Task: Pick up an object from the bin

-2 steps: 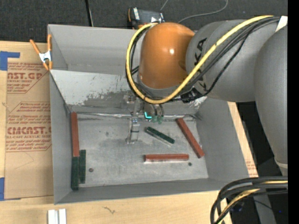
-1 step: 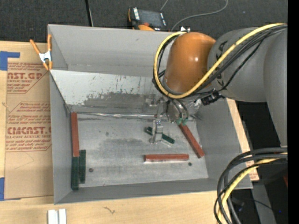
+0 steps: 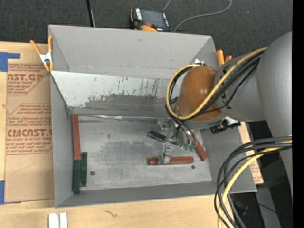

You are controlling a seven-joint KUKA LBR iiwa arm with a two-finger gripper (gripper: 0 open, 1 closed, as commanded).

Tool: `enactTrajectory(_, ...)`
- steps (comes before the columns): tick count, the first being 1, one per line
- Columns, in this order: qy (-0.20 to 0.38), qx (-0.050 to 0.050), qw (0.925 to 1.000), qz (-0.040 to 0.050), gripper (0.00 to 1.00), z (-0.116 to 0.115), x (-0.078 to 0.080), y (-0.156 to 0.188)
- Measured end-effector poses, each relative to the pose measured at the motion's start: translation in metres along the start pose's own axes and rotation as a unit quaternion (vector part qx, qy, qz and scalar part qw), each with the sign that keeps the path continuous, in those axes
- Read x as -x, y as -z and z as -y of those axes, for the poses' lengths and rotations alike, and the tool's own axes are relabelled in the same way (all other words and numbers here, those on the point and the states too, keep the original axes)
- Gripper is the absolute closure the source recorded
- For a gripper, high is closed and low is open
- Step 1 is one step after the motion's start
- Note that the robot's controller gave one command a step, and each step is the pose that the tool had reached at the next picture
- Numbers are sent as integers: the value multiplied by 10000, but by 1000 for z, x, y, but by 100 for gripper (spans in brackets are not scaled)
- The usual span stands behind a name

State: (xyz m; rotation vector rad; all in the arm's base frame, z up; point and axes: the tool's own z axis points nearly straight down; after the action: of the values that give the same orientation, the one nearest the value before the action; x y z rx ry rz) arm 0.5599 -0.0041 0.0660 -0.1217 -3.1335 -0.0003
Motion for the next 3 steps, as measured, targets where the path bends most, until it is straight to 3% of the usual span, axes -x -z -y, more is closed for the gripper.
enactTrajectory(1,27,8,10000,1,100,-2,2,7)
enactTrajectory(2,3205,10,9472,72,100,0,11,9)
enactTrajectory(3,5365,18,8439,22,100,4,33,8)
